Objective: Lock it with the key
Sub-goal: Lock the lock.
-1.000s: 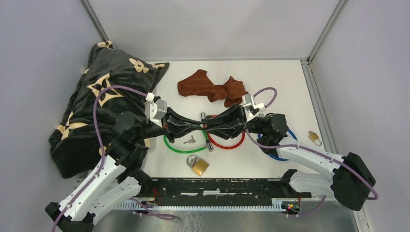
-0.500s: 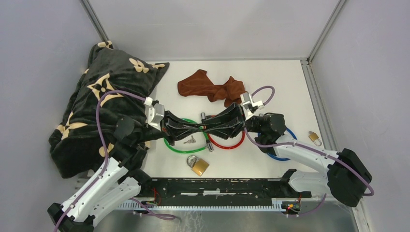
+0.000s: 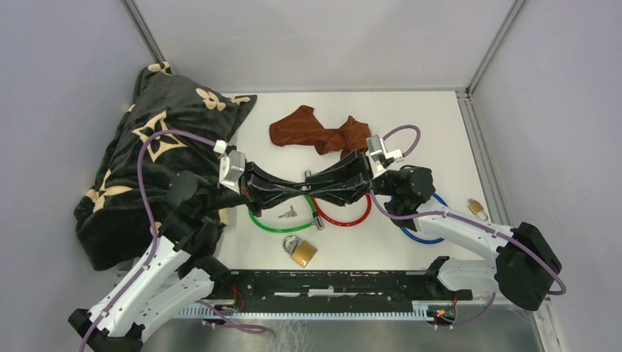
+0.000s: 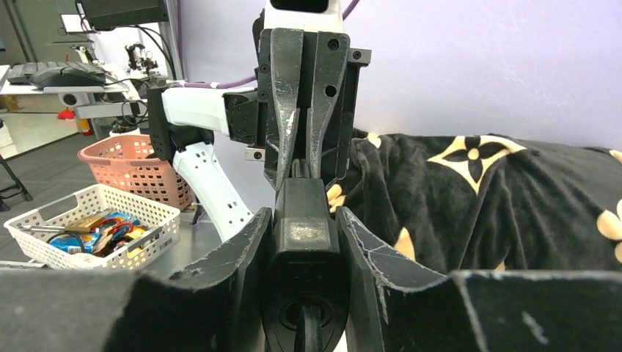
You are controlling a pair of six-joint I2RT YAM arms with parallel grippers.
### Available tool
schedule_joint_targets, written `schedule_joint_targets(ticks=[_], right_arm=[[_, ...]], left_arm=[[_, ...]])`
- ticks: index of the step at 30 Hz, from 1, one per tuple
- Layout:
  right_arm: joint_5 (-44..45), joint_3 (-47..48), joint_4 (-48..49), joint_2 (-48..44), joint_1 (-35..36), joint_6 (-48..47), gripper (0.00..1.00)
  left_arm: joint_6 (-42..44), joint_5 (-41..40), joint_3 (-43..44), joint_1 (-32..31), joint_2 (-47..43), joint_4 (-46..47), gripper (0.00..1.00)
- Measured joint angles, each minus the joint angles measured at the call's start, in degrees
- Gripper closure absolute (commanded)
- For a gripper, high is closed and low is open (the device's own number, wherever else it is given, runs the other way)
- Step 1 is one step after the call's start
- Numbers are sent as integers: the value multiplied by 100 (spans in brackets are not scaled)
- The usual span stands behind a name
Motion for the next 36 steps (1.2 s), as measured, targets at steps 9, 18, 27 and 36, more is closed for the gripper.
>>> schedule_joint_targets(ticks=[9, 18, 27, 36], right_arm=[[-162, 391, 39, 151, 0, -48, 100], [31, 442, -378, 151, 0, -352, 100], [109, 470, -789, 173, 11, -584, 100], [107, 474, -507, 177, 9, -562, 100]], left_arm=[[2, -59, 118, -20, 0, 201, 98], [433, -527, 337, -31, 0, -562, 98], [605, -772, 332, -76, 83, -881, 98], [625, -610, 616, -83, 203, -960, 98]])
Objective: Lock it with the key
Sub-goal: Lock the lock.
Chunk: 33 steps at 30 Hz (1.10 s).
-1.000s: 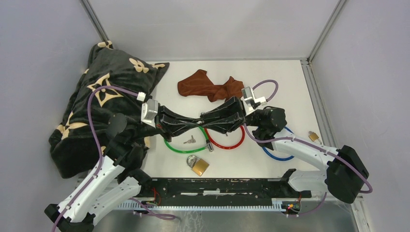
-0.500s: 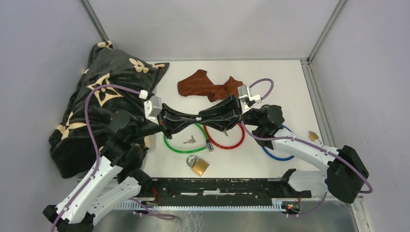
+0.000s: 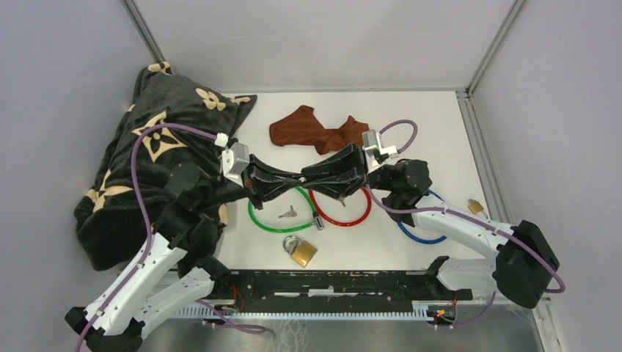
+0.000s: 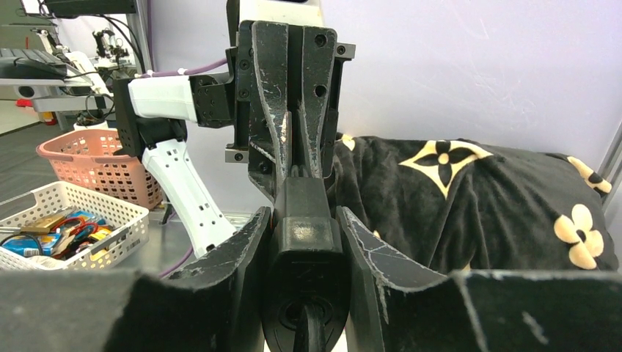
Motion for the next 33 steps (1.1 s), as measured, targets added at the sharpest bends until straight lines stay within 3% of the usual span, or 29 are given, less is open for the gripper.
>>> schedule_joint_targets(ticks=[9, 16, 17, 20, 23, 25, 26, 33], right_arm=[[-157, -66, -667, -378, -37, -155, 100], [-177, -262, -2210, -874, -48, -614, 98], [-181, -262, -2437, -909, -48, -693, 91], [-275, -262, -2942, -935, -48, -879, 59], [-378, -280, -3287, -968, -63, -1012, 38], [-505, -343, -3563, -1062, -149, -1180, 8], [-562, -361, -3720, -1132, -199, -1261, 2], [-896, -374, -5040, -1698, -741, -2151, 3]], left_arm=[[-125, 275, -382, 55, -101, 431, 98], [-417, 568, -1064, 216, -256, 498, 98], [-468, 579, -1165, 247, -293, 505, 98], [-555, 588, -1344, 310, -354, 505, 98], [-743, 588, -1497, 380, -426, 522, 98], [-791, 549, -1556, 424, -463, 450, 98], [-800, 516, -1585, 450, -479, 367, 98], [-533, 286, -1648, 599, -619, -380, 98]])
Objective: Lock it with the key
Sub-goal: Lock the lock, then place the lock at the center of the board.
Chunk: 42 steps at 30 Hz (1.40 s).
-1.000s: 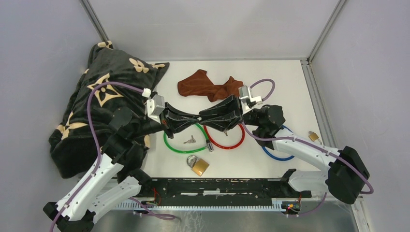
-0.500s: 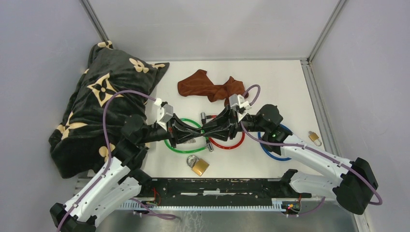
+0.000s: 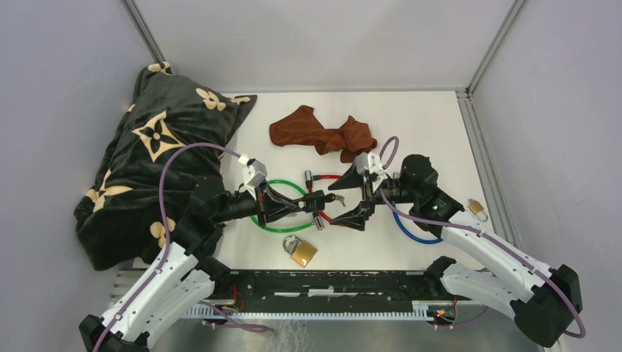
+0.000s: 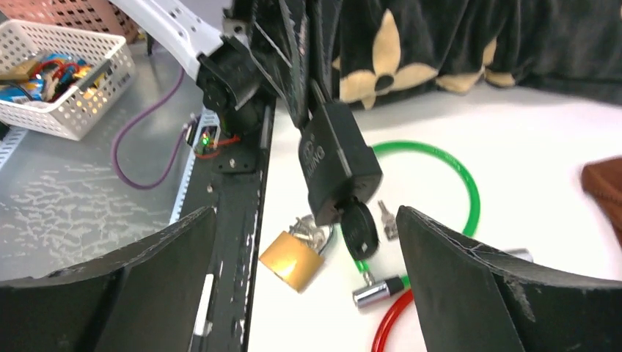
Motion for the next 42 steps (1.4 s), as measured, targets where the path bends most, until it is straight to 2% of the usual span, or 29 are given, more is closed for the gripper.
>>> schedule_joint_targets(ticks=[7, 12, 14, 18, 22, 25, 34, 36, 42], right_arm=[[46, 433, -1578, 254, -153, -894, 33], [44, 708, -2009, 566, -153, -1130, 35], [46, 719, -2094, 649, -153, -1189, 41], [39, 719, -2090, 782, -153, -1185, 62], [-33, 717, -1906, 944, -151, -1097, 78], [-146, 717, -1845, 1078, -140, -1056, 100], [-304, 684, -2205, 1008, -247, -1408, 100], [-310, 522, -2319, 822, -511, -1456, 100], [109, 31, -2728, 81, -1873, -1478, 100]], left_arm=[[728, 31, 0, 2, -55, -741, 98], [850, 63, 0, 2, -55, -890, 98], [848, 98, 0, 2, -55, -892, 98], [846, 181, 0, 2, -55, -870, 98], [846, 238, 0, 2, -55, -844, 98], [844, 232, 0, 11, -50, -826, 98], [929, 223, 2, 31, -33, -973, 98], [1128, 133, 35, 28, -33, -1086, 98], [1709, -238, 120, 66, -11, -1825, 98]])
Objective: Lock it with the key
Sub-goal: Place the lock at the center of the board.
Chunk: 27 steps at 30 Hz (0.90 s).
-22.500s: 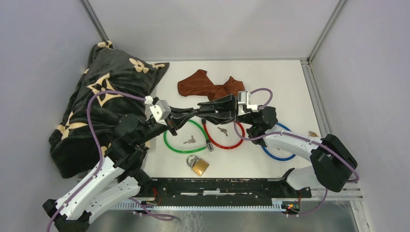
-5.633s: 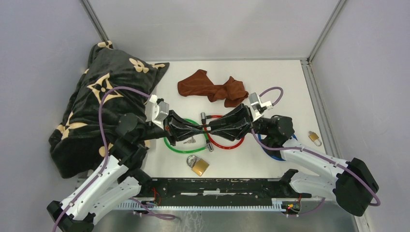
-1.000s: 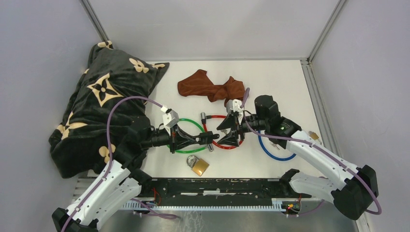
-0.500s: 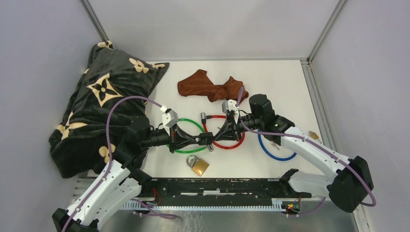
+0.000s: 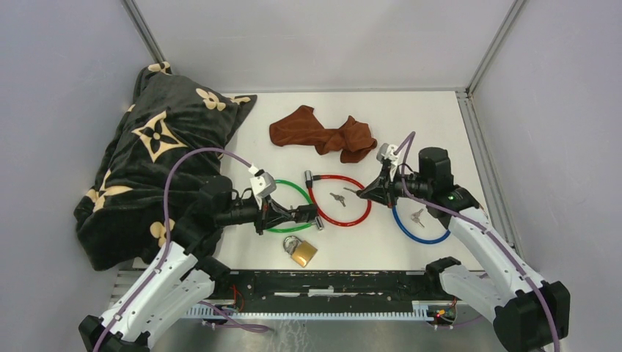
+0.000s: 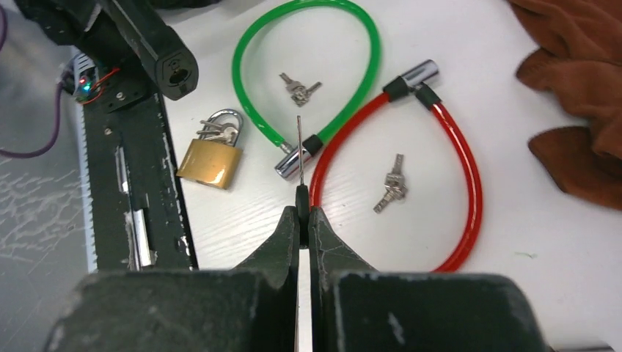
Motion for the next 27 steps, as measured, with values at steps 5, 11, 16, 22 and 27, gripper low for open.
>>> schedule_joint_targets(ticks=[5, 11, 16, 22, 27], right_arm=[[605, -59, -129, -317, -192, 251, 100], [1027, -472, -39, -772, -192, 763, 100], [1025, -870, -46, -1051, -192, 1069, 100], [997, -1119, -297, -1318, -192, 1104, 100], [977, -1296, -546, -1545, -192, 1054, 100]], left_arm=[[328, -229, -2, -24, 227, -199, 98], [442, -603, 76, -940, 1320, -33, 98], [-195, -181, 382, -1764, 2966, 590, 98], [-1805, -118, 407, -2015, 4433, 2135, 98], [-2439, -393, 413, -2684, 5202, 2811, 98]])
